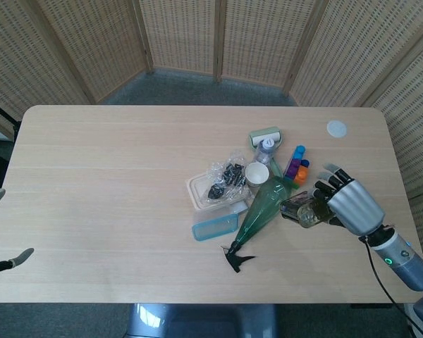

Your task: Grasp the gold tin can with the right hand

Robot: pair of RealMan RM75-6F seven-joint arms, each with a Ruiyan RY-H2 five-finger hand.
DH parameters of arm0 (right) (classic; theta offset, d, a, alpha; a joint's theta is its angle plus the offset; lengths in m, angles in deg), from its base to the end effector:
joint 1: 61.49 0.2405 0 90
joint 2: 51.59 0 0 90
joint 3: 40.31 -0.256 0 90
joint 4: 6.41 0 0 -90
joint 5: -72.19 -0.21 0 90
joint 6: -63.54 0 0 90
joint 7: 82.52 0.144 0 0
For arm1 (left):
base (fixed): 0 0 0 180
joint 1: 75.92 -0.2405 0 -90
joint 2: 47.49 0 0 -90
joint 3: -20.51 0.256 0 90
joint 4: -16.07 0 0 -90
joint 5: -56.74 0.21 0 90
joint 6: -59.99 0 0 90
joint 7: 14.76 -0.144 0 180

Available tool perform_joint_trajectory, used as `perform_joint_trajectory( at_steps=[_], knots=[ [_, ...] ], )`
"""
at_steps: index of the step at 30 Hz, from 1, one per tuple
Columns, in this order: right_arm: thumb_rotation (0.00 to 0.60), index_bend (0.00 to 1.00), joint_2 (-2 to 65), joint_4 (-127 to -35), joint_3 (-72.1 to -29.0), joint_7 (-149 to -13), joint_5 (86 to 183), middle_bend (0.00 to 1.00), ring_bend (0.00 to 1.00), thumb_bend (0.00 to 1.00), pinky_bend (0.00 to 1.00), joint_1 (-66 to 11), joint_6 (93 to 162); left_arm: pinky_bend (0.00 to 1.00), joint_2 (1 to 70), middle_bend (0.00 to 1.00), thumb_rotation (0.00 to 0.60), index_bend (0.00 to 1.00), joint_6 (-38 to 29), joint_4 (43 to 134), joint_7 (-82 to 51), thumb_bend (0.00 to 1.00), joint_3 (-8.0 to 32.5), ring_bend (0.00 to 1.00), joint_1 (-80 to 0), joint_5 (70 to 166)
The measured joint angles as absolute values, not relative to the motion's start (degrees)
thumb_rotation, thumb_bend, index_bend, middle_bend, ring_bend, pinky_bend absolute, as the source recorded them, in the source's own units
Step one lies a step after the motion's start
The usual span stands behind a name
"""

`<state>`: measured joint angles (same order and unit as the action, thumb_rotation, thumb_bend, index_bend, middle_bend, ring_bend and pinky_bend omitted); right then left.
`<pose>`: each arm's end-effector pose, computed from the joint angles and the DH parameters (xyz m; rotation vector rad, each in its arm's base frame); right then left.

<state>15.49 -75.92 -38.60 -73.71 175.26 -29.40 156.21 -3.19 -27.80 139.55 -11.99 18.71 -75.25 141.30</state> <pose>-0.2282 -0.3013 0.1664 1.8840 -0.2288 1.2484 -0.2327 0.1518 0.2191 -1.2333 -1.1211 -1.0407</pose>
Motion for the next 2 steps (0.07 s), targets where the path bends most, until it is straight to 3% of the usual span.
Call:
perform_joint_trajectory(
  at_steps=[2],
  knots=[
    [0.6, 0.7, 13.4, -79.5, -39.6, -74.9, 175.1, 0.65, 0.33, 0.0, 0.25, -28.9, 155.8, 0.0, -3.2, 0.0, 0.6, 0.0, -27.8, 139.6, -12.0, 0.0, 18.7, 0.0, -75.3, 141.3]
  ],
)
